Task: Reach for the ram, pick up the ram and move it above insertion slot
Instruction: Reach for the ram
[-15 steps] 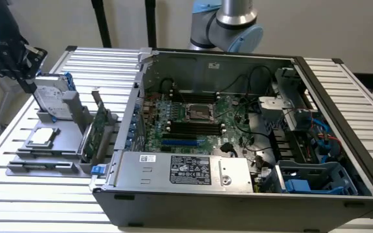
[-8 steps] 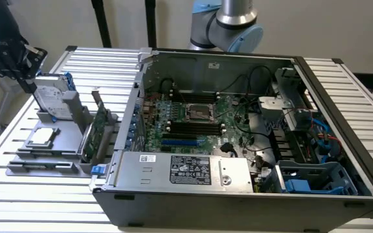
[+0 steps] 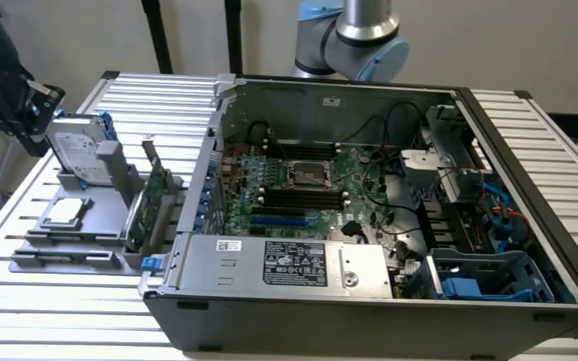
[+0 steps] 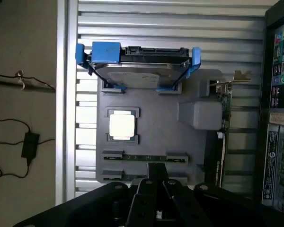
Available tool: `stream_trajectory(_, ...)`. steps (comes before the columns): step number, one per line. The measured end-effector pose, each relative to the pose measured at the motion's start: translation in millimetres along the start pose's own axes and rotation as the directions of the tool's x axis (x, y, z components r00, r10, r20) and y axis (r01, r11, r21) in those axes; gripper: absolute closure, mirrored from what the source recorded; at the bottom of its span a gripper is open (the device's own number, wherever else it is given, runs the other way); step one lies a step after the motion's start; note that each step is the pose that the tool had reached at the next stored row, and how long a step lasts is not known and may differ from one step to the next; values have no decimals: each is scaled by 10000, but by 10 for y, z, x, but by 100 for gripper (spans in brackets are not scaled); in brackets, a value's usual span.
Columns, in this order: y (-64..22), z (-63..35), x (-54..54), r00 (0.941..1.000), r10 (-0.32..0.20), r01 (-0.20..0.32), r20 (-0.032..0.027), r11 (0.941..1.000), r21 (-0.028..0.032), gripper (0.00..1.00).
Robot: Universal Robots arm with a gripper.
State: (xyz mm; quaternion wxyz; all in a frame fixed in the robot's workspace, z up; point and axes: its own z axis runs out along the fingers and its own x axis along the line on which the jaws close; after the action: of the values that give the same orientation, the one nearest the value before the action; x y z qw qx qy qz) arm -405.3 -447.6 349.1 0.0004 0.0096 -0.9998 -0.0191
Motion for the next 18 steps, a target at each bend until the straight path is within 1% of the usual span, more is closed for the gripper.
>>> stream_trajectory(8,-368,26,7,10000,1,-1,0,10000,0,89)
stream_trajectory(11,-494,25,10,10000,2,-2,-3,10000,7,89)
stream_trajectory(15,-503,26,10,10000,-8,8,-2,10000,4,89)
stream_trajectory(17,-504,26,10,9999,-171,171,-9,9999,4,89)
stream_trajectory(18,-504,25,10,9994,-347,347,-16,9994,5,89)
